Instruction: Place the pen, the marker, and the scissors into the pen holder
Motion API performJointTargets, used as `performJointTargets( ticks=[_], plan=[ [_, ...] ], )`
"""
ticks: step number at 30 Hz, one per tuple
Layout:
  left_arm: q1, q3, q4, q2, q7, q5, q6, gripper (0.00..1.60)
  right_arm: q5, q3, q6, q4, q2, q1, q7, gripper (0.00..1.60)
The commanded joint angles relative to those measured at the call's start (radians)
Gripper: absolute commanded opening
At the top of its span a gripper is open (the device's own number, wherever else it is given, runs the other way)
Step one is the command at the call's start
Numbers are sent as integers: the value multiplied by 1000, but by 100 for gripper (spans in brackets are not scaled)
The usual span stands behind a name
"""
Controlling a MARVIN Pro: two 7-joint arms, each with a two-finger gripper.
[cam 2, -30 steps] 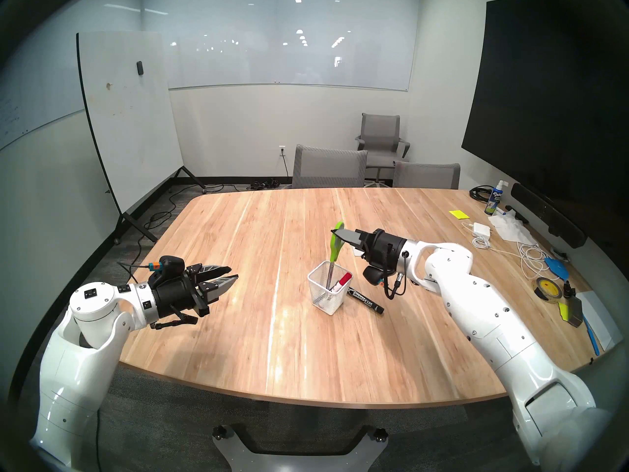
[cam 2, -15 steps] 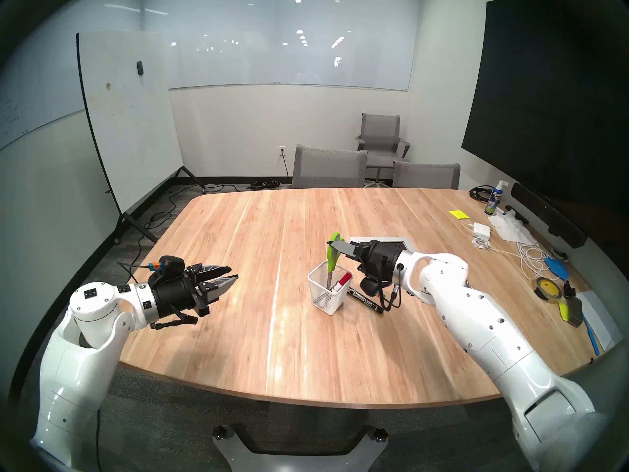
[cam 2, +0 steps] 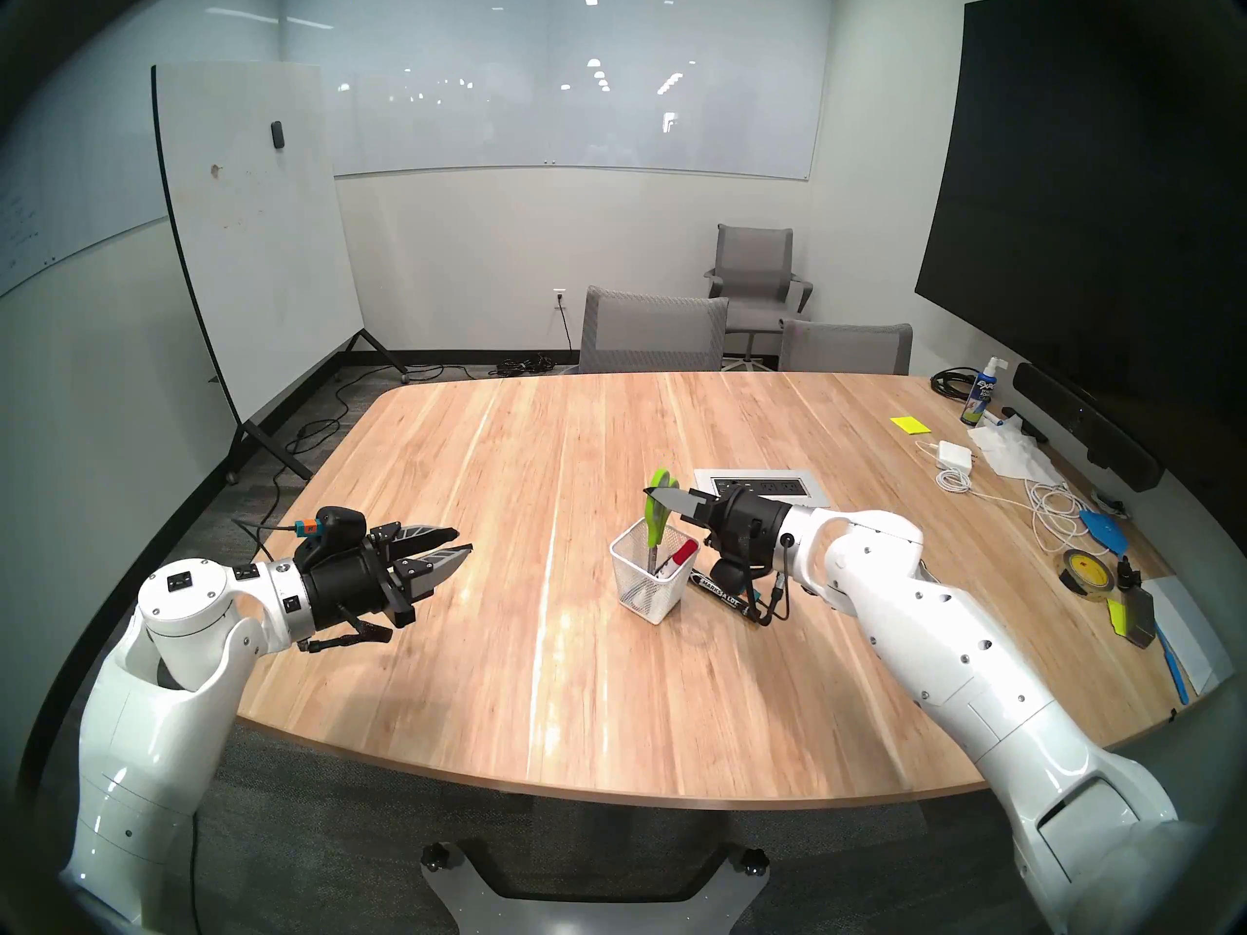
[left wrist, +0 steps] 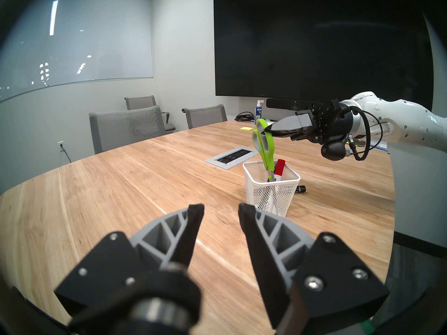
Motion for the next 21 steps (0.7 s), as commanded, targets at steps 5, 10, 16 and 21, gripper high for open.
performJointTargets(
  ticks=[5,10,16,21],
  plan=[
    [-5,-5,-18,1,2,1,-2,93,3,11,-17,-46,19,-8,12,61],
    [-5,-5,-18,1,1,2,-2,93,-2,10,-24,-53,24,-7,18,118],
    [-5,-5,-18,0,1,2,-2,93,-3,10,-31,-56,27,-6,25,160],
    [-5,-5,-18,0,0,3,-2,93,2,15,-36,-66,30,-8,25,160]
  ],
)
